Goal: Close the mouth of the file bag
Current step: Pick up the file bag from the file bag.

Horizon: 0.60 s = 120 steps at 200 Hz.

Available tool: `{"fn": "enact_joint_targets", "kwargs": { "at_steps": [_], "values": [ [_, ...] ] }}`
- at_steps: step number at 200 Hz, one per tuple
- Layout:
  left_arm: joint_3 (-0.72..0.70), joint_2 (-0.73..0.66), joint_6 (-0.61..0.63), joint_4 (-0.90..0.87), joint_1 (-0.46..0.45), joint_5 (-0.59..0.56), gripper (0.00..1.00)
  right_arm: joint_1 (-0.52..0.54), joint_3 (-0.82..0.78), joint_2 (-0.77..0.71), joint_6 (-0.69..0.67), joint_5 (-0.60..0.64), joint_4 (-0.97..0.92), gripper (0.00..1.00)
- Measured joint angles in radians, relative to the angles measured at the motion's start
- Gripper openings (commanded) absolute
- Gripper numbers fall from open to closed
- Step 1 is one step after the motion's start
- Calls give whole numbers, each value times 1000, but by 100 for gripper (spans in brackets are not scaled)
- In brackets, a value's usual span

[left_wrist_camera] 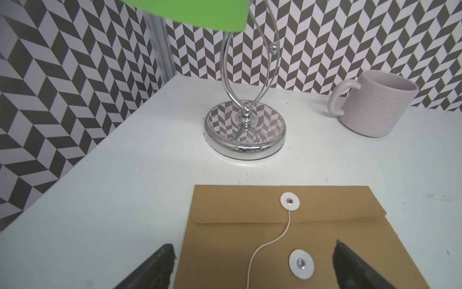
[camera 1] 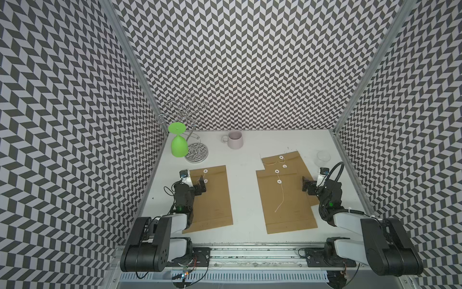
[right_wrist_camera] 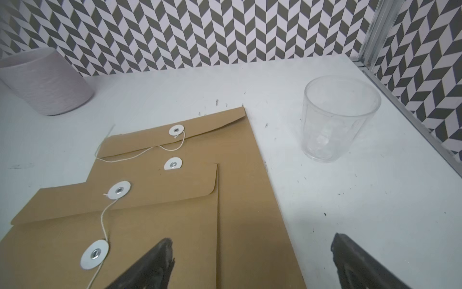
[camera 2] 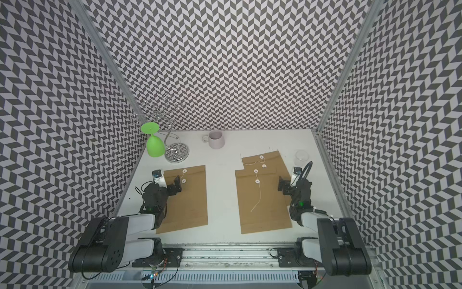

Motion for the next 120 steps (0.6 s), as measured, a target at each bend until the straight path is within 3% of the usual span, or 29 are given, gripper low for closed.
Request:
{"fn": "enact_joint_targets", "kwargs": {
  "at_steps": [46, 120],
  "values": [
    [51, 216, 24, 239, 29, 39, 100, 0, 60, 217, -17, 0, 221, 99],
    [56, 248, 39, 396, 41, 84, 99, 2, 72, 249, -29, 0, 367, 99]
  ]
}}
